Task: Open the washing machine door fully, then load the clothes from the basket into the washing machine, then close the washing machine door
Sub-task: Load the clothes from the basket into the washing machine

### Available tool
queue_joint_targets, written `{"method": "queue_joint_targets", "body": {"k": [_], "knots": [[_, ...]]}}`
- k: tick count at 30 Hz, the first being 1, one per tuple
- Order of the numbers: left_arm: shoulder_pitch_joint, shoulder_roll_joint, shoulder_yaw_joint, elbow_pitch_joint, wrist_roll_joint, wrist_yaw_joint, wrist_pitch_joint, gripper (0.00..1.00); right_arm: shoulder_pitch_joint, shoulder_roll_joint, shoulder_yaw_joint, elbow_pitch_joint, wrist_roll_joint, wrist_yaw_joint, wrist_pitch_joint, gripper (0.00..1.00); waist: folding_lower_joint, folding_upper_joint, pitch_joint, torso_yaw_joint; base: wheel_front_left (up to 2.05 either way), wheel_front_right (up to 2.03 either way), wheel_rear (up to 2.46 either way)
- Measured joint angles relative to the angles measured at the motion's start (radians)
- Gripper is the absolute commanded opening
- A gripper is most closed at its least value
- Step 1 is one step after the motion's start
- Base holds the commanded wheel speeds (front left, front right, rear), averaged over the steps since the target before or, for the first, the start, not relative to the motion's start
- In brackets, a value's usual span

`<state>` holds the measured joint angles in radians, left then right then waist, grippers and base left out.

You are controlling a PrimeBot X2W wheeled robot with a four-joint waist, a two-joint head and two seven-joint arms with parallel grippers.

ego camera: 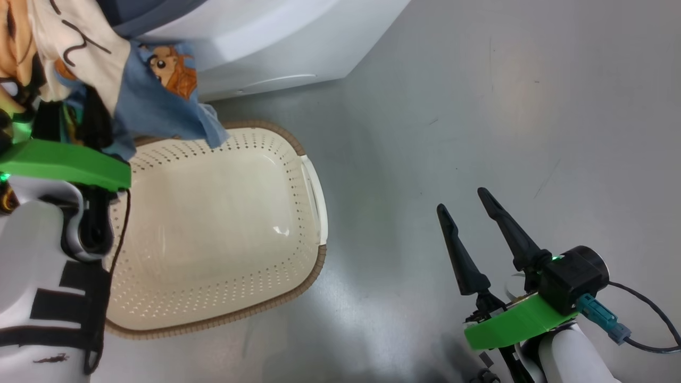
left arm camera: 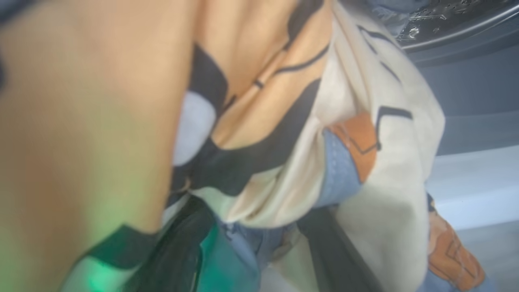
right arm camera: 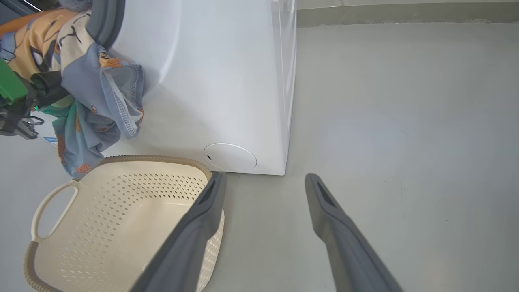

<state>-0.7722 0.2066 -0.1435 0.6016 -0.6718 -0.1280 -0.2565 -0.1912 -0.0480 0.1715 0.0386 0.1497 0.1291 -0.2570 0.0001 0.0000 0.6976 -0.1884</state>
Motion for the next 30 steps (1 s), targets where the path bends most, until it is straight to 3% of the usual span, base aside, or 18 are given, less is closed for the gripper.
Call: {"method": "queue_joint_targets", "body": {"k": [2, 3, 14, 30], "knots": [[-0.008, -0.003, 0.012, 0.004, 0.024, 0.0, 0.0, 0.25, -0.001, 0.0, 0.001, 0.0, 0.0, 0.0, 0.0, 1.0, -0.0001, 0.0, 0.003, -0.002, 0.0, 0.0, 0.0], [-0.009, -0.005, 0.017, 0.006, 0.031, 0.0, 0.0, 0.0, -0.004, 0.0, 0.001, 0.001, 0.0, 0.0, 0.0, 1.0, 0.0, 0.0, 0.004, -0.003, 0.0, 0.0, 0.0], [-0.003, -0.025, 0.034, -0.012, 0.052, 0.0, 0.001, 0.0, -0.015, 0.0, 0.0, 0.005, 0.0, 0.0, 0.0, 1.0, 0.0, 0.0, -0.002, 0.005, 0.0, 0.0, 0.0], [0.137, -0.043, 0.024, -0.23, 0.063, 0.0, 0.001, 0.0, -0.014, 0.0, -0.014, 0.011, 0.0, 0.0, 0.0, 1.0, 0.0, 0.0, -0.038, 0.056, 0.0, 0.0, 0.0]]}}
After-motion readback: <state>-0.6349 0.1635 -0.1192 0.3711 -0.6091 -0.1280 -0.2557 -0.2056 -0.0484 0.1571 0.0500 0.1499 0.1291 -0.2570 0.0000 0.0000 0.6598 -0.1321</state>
